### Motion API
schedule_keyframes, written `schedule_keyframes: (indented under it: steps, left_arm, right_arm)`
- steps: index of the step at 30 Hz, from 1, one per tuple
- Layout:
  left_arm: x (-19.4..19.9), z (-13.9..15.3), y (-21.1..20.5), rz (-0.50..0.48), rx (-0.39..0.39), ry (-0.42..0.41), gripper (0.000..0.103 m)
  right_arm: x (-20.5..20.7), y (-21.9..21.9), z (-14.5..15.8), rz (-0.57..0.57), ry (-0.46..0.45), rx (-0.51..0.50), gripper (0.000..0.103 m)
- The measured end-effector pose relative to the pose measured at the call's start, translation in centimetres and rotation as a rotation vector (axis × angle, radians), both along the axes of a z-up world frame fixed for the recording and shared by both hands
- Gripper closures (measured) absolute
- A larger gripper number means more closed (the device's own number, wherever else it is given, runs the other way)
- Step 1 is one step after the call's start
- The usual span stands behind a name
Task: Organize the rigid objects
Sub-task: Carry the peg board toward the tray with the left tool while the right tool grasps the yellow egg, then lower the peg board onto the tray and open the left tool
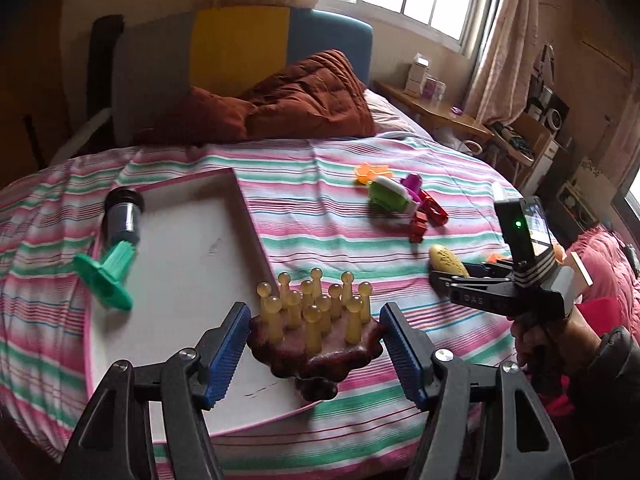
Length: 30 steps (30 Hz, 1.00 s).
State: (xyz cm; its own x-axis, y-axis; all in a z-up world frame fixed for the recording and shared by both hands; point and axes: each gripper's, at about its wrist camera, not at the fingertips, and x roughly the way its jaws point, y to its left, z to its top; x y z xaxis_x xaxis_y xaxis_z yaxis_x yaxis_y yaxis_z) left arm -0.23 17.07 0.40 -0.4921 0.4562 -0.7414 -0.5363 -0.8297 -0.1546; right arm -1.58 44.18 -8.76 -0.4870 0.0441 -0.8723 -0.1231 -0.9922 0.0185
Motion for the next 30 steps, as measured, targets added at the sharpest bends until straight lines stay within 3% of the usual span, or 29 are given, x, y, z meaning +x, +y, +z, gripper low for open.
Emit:
schedule_keyframes:
  steps: [9, 20, 30]
  left_arm:
    - [-1.1, -0.5, -4.4, 0.106, -0.006, -0.020, 0.035]
    - [-2.7, -1.7, -12.6, 0.217, 0.044, -0.084, 0.035]
    - [-4.8, -4.2, -12.6, 0.205, -0.004, -0.148, 0.035]
  right_arm:
    - [0.1, -0.3, -0.1, 0.004, 0.016, 0.027, 0.057]
    - [-0.1, -0.3, -0.1, 0.004, 0.020, 0.039, 0.057]
    - [-0.2, -0.4, -0.2, 0.002, 0.019, 0.042, 0.057]
